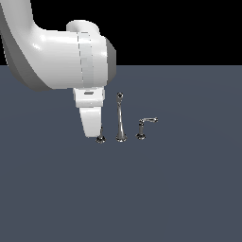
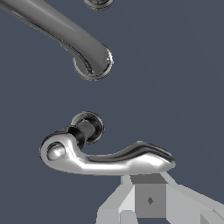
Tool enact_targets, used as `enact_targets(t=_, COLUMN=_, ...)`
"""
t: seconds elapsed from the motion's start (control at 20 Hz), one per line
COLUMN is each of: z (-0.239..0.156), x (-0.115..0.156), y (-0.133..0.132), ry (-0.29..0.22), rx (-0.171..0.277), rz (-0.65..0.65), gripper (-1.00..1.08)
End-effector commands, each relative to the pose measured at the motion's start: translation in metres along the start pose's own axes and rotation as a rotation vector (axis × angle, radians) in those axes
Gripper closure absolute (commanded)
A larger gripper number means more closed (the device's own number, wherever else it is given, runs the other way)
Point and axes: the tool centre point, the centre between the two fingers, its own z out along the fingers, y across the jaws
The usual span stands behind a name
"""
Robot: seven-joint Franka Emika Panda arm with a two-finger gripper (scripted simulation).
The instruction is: Turn on the faucet by rotating a designated handle.
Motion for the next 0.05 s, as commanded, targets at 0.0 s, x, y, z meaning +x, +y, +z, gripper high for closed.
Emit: enact_targets(t=0.0, z=-0.0014, x=0.06, y=-0.0017, ry=0.017, rx=0.008, rz=0.093, gripper=1.08)
